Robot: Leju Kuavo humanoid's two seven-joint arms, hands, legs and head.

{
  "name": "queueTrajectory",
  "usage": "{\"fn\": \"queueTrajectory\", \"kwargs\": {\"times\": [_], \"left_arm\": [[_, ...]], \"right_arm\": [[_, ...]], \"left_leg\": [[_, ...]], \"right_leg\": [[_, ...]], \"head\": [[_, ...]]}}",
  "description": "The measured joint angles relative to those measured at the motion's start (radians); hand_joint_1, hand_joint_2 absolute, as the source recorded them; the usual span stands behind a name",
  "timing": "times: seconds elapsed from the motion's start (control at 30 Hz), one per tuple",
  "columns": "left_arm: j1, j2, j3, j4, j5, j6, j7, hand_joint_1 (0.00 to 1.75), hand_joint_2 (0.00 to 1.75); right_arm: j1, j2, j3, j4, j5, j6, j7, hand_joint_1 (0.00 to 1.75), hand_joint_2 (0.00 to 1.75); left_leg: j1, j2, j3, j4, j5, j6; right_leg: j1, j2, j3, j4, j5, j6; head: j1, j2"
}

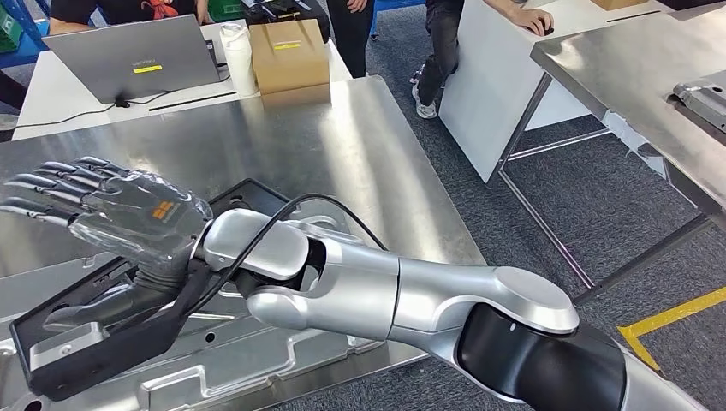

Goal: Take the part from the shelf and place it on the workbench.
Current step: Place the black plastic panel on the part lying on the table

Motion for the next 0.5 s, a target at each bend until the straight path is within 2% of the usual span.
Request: {"fn": "queueTrajectory", "kwargs": {"times": [0.03, 0.1, 0.17, 0.2, 0.27, 0.3, 0.33, 0.37, 0.43, 0.47, 0.5], "left_arm": [[-0.001, -0.002, -0.001, 0.0, 0.0, 0.0, 0.0, 0.0, 0.0], [-0.002, -0.003, -0.001, 0.0, 0.0, -0.001, 0.001, 0.0, 0.0], [-0.004, -0.003, 0.0, 0.0, 0.0, -0.001, 0.001, 0.0, 0.0], [-0.005, -0.003, 0.0, -0.001, 0.0, -0.001, 0.001, 0.0, 0.0], [-0.007, -0.003, -0.001, -0.001, 0.0, -0.001, 0.001, 0.0, 0.0], [-0.008, -0.003, -0.001, -0.001, 0.0, -0.001, 0.002, 0.0, 0.0], [-0.009, -0.002, -0.001, -0.001, 0.0, -0.001, 0.003, 0.0, 0.0], [-0.011, -0.002, -0.001, -0.001, 0.001, -0.001, 0.004, 0.0, 0.0], [-0.017, -0.002, 0.0, -0.001, 0.002, -0.001, 0.005, 0.0, 0.0], [-0.02, -0.003, 0.0, -0.001, 0.002, -0.001, 0.005, 0.0, 0.0], [-0.022, -0.003, 0.0, -0.002, 0.003, -0.001, 0.006, 0.0, 0.0]], "right_arm": [[0.003, -0.001, -0.001, -0.003, 0.001, 0.002, -0.002, 0.0, 0.0], [0.011, -0.002, -0.003, -0.008, 0.002, 0.004, -0.005, 0.0, 0.0], [0.016, -0.003, -0.003, -0.014, 0.003, 0.005, -0.007, 0.0, 0.0], [0.017, -0.003, -0.004, -0.018, 0.004, 0.006, -0.008, 0.0, 0.0], [0.022, -0.005, -0.004, -0.024, 0.004, 0.009, -0.01, 0.0, 0.0], [0.026, -0.006, -0.004, -0.025, 0.004, 0.011, -0.011, 0.0, 0.0], [0.031, -0.007, -0.004, -0.026, 0.004, 0.012, -0.011, 0.0, 0.0], [0.035, -0.008, -0.004, -0.028, 0.003, 0.013, -0.012, 0.0, 0.0], [0.037, -0.008, -0.006, -0.034, 0.003, 0.014, -0.014, 0.0, 0.0], [0.038, -0.007, -0.008, -0.037, 0.004, 0.015, -0.017, 0.0, 0.0], [0.038, -0.006, -0.01, -0.04, 0.004, 0.016, -0.021, 0.0, 0.0]], "left_leg": [[-0.002, -0.003, 0.001, -0.007, -0.009, 0.005], [-0.004, -0.006, -0.005, -0.008, -0.009, 0.023], [-0.007, -0.005, -0.007, -0.01, -0.006, 0.041], [-0.009, -0.004, -0.008, -0.012, -0.004, 0.05], [-0.017, 0.0, -0.011, -0.012, 0.001, 0.059], [-0.022, 0.001, -0.013, -0.012, 0.003, 0.063], [-0.028, 0.002, -0.015, -0.013, 0.006, 0.068], [-0.035, 0.002, -0.018, -0.013, 0.01, 0.072], [-0.046, 0.001, -0.023, -0.013, 0.019, 0.079], [-0.05, 0.001, -0.025, -0.015, 0.024, 0.079], [-0.051, 0.001, -0.025, -0.017, 0.029, 0.078]], "right_leg": [[0.003, 0.0, -0.004, 0.002, 0.001, 0.005], [0.002, 0.0, -0.006, -0.001, 0.006, 0.012], [0.001, -0.001, -0.018, 0.026, -0.018, 0.014], [0.002, -0.001, -0.035, 0.067, -0.046, 0.013], [0.009, -0.001, -0.088, 0.19, -0.111, 0.009], [0.012, -0.001, -0.11, 0.242, -0.13, 0.006], [0.016, -0.001, -0.117, 0.265, -0.131, 0.001], [0.021, -0.001, -0.105, 0.251, -0.116, -0.007], [0.038, -0.001, -0.033, 0.134, -0.068, -0.035], [0.046, -0.003, 0.004, 0.074, -0.05, -0.049], [0.053, -0.005, 0.03, 0.03, -0.038, -0.059]], "head": [[0.002, 0.0], [0.008, 0.0], [0.016, 0.0], [0.021, 0.0], [0.032, 0.0], [0.038, 0.0], [0.042, 0.0], [0.045, 0.0], [0.051, 0.0], [0.05, 0.0], [0.048, 0.0]]}}
